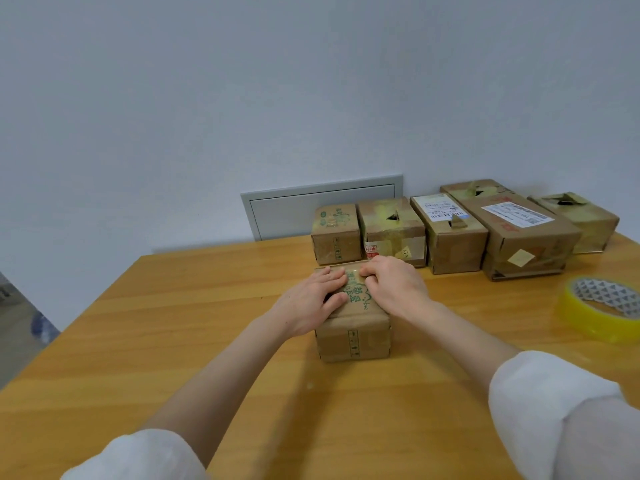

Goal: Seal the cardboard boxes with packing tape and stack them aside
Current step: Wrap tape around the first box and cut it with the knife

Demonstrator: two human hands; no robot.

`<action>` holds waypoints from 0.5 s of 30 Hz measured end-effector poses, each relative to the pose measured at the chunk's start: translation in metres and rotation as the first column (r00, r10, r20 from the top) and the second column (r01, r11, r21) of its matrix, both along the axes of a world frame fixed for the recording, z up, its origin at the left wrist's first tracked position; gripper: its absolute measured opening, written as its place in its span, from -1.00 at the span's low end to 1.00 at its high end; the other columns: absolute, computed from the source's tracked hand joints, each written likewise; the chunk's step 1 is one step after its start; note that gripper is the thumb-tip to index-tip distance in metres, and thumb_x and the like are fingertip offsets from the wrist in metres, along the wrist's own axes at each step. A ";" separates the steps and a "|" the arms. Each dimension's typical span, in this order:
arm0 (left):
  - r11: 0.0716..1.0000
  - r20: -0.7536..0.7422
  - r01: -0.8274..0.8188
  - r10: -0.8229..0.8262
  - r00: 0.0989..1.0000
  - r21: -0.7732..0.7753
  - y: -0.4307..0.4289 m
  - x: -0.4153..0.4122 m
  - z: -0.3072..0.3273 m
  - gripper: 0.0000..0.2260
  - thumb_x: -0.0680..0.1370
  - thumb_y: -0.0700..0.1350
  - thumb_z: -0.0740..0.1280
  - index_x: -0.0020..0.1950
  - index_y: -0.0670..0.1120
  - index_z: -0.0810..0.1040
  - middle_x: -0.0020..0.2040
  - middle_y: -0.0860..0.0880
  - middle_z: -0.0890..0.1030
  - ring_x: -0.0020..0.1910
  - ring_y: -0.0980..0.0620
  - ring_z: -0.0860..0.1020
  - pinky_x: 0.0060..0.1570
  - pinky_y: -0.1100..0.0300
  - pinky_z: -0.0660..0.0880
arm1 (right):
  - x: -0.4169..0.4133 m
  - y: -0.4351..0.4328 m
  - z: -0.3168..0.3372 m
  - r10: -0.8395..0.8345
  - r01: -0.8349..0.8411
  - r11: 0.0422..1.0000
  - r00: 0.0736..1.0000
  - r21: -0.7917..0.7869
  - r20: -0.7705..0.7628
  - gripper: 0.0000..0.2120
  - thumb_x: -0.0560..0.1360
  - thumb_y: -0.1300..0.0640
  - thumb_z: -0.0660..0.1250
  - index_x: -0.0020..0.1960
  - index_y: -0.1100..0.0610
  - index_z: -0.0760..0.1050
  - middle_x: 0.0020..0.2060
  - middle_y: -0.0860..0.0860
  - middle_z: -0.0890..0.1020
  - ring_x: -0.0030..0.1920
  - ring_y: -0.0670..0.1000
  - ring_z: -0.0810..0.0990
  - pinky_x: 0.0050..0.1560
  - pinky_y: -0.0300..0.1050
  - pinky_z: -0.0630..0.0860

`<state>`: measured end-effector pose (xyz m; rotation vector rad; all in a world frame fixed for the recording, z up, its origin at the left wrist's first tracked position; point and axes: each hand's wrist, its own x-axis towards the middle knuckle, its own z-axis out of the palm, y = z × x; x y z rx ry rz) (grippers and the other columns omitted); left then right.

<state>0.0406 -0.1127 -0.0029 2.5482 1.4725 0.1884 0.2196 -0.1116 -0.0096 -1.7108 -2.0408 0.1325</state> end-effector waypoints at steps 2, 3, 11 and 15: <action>1.000 0.008 0.000 0.000 1.000 -0.030 -0.001 0.000 0.000 -0.52 0.66 0.08 0.07 0.55 -0.03 0.15 0.56 0.08 0.10 0.54 0.11 -0.01 0.46 0.17 0.00 | -0.001 -0.001 0.000 -0.004 0.004 1.000 1.000 -0.003 -0.001 -0.70 0.60 0.11 0.13 0.19 0.06 0.58 0.14 -0.05 0.58 0.12 0.00 0.51 0.03 -0.10 0.43; 0.999 0.026 -0.002 0.003 1.000 -0.048 -0.002 -0.002 0.001 -0.51 0.66 0.08 0.08 0.56 -0.03 0.13 0.57 0.07 0.08 0.54 0.11 -0.01 0.46 0.17 0.00 | -0.001 -0.001 0.001 -0.003 0.003 1.000 1.000 -0.007 -0.005 -0.70 0.60 0.11 0.13 0.19 0.06 0.58 0.14 -0.05 0.58 0.12 0.00 0.51 0.03 -0.10 0.43; 0.998 0.032 -0.064 0.064 0.997 -0.010 -0.011 -0.010 0.000 -0.47 0.64 0.14 0.07 0.57 0.00 0.09 0.57 0.09 0.05 0.54 0.13 0.02 0.48 0.15 0.05 | -0.001 -0.002 0.002 0.001 -0.002 1.000 1.000 -0.028 -0.015 -0.70 0.60 0.11 0.13 0.21 0.05 0.57 0.17 -0.05 0.57 0.15 0.00 0.50 0.08 -0.08 0.45; 0.997 -0.083 -0.069 0.073 0.994 0.044 -0.009 -0.006 0.004 -0.49 0.63 0.18 0.04 0.55 0.02 0.15 0.56 0.09 0.11 0.53 0.10 0.06 0.47 0.08 0.12 | -0.001 -0.001 0.001 0.003 -0.003 0.999 1.000 -0.032 -0.006 -0.70 0.60 0.10 0.12 0.20 0.04 0.58 0.16 -0.05 0.57 0.14 0.01 0.50 0.07 -0.07 0.45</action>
